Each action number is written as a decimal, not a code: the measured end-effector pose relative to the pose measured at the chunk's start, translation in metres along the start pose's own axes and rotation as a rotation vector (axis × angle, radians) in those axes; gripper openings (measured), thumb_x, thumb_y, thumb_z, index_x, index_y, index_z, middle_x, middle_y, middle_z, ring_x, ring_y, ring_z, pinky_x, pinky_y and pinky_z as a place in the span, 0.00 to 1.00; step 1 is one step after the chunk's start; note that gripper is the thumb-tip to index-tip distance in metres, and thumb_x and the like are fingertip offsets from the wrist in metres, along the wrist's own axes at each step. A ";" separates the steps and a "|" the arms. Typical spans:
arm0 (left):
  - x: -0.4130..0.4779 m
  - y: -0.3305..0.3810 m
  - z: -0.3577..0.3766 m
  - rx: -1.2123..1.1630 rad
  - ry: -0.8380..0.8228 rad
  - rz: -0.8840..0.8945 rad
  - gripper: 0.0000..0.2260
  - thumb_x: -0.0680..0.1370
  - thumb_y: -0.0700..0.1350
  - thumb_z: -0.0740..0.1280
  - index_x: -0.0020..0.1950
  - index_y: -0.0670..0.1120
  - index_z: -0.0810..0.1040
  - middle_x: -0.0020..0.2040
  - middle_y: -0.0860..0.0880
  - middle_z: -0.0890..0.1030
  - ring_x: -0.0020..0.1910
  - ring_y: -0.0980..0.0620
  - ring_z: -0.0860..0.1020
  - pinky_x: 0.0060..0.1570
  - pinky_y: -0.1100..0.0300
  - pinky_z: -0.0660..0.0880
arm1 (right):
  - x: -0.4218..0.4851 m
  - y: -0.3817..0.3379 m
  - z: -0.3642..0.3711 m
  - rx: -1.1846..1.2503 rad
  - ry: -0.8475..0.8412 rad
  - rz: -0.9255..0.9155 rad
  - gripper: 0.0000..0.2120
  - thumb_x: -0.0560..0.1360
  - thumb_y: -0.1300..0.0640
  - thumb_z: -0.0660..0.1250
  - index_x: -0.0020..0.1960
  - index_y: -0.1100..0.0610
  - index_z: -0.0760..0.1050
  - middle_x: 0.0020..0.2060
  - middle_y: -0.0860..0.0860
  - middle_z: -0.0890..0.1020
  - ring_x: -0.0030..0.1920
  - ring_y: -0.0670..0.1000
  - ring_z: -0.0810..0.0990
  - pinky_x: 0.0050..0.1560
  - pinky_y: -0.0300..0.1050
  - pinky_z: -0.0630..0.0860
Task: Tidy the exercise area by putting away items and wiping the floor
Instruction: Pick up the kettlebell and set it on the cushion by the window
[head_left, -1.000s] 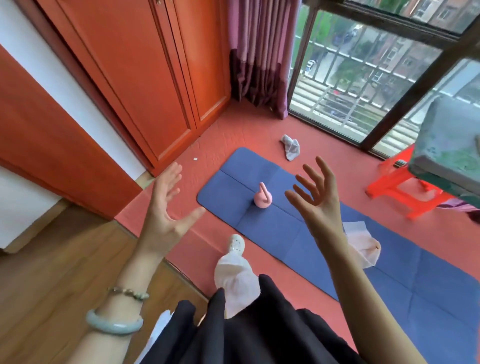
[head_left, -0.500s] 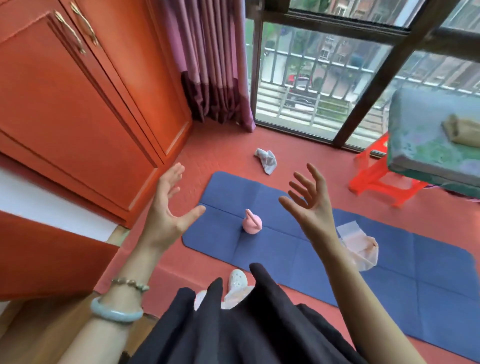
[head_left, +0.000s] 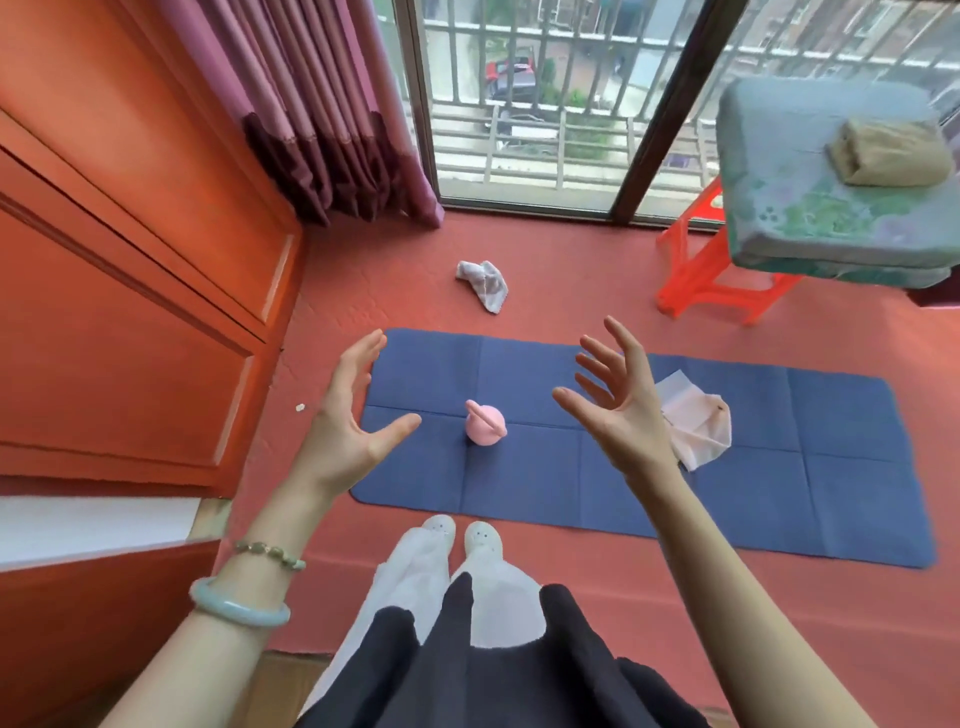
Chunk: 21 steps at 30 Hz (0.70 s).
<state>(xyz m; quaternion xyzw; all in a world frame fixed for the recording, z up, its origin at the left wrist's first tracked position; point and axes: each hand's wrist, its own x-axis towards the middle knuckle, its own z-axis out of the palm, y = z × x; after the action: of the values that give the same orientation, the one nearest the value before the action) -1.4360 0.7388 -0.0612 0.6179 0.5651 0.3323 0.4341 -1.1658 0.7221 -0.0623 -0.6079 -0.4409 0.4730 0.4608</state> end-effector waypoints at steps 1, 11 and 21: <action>0.008 -0.004 -0.001 0.024 -0.030 0.016 0.36 0.68 0.41 0.74 0.73 0.51 0.62 0.71 0.54 0.67 0.71 0.61 0.64 0.70 0.60 0.62 | 0.003 0.003 0.002 -0.006 0.004 0.011 0.37 0.70 0.66 0.72 0.70 0.44 0.60 0.63 0.49 0.73 0.61 0.41 0.75 0.61 0.39 0.72; 0.103 -0.161 0.052 0.268 -0.336 -0.124 0.36 0.70 0.44 0.74 0.72 0.57 0.60 0.71 0.56 0.66 0.71 0.57 0.62 0.71 0.56 0.59 | 0.067 0.139 0.033 -0.225 0.007 0.142 0.37 0.68 0.64 0.74 0.70 0.47 0.62 0.62 0.47 0.74 0.61 0.42 0.74 0.62 0.33 0.69; 0.190 -0.413 0.178 0.450 -0.509 -0.078 0.34 0.72 0.44 0.71 0.75 0.51 0.59 0.73 0.55 0.64 0.72 0.54 0.60 0.71 0.58 0.57 | 0.163 0.407 0.063 -0.346 -0.005 0.235 0.36 0.69 0.62 0.73 0.72 0.51 0.62 0.64 0.49 0.74 0.61 0.42 0.72 0.60 0.26 0.66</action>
<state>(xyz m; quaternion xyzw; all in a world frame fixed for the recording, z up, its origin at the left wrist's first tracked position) -1.4183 0.8913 -0.5250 0.7391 0.5212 0.0176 0.4263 -1.1606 0.8136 -0.4961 -0.7240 -0.4427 0.4422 0.2902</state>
